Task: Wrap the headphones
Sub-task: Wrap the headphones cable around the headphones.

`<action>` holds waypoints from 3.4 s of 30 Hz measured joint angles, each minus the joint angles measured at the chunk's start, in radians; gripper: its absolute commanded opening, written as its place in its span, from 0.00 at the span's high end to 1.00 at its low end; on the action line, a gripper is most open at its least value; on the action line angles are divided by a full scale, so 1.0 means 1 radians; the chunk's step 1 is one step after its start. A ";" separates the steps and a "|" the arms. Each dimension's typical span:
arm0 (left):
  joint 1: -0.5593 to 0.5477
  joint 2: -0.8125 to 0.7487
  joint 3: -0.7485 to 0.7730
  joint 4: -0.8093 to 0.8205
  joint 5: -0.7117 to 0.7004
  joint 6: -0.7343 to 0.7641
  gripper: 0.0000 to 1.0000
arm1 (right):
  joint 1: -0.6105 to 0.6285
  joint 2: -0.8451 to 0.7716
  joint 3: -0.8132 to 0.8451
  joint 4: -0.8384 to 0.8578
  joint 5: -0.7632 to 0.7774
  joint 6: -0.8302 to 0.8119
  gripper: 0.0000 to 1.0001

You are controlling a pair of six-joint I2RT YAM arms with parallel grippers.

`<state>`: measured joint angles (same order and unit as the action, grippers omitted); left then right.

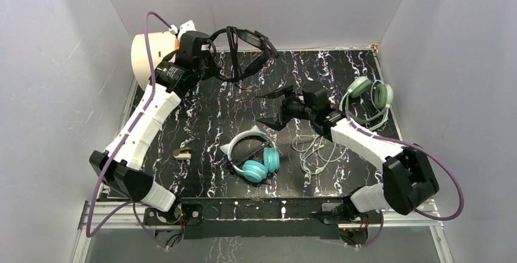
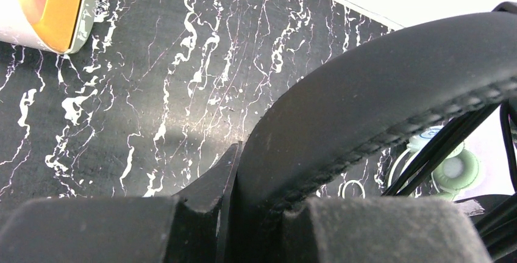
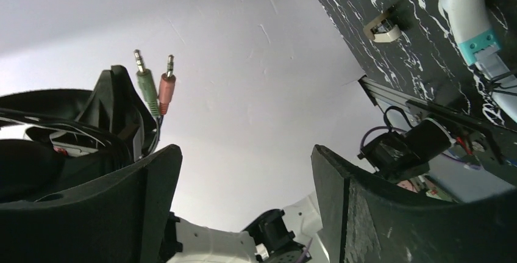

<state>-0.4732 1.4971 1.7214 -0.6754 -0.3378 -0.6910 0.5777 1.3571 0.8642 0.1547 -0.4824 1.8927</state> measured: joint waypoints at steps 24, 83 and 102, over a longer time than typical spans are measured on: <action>0.000 -0.040 -0.101 0.061 0.031 0.000 1.00 | 0.087 0.110 0.063 0.089 0.167 0.182 0.37; 0.020 -0.180 -0.373 0.439 0.743 0.058 1.00 | -0.059 -0.224 -0.091 0.474 0.039 -0.635 1.00; 0.020 -0.158 -0.275 0.282 0.616 -0.047 1.00 | -0.125 -0.203 -0.054 0.333 -0.084 -0.674 0.69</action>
<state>-0.4530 1.3392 1.4467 -0.3939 0.2783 -0.7383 0.4526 1.1545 0.8104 0.4881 -0.5667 1.2186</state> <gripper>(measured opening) 0.126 0.177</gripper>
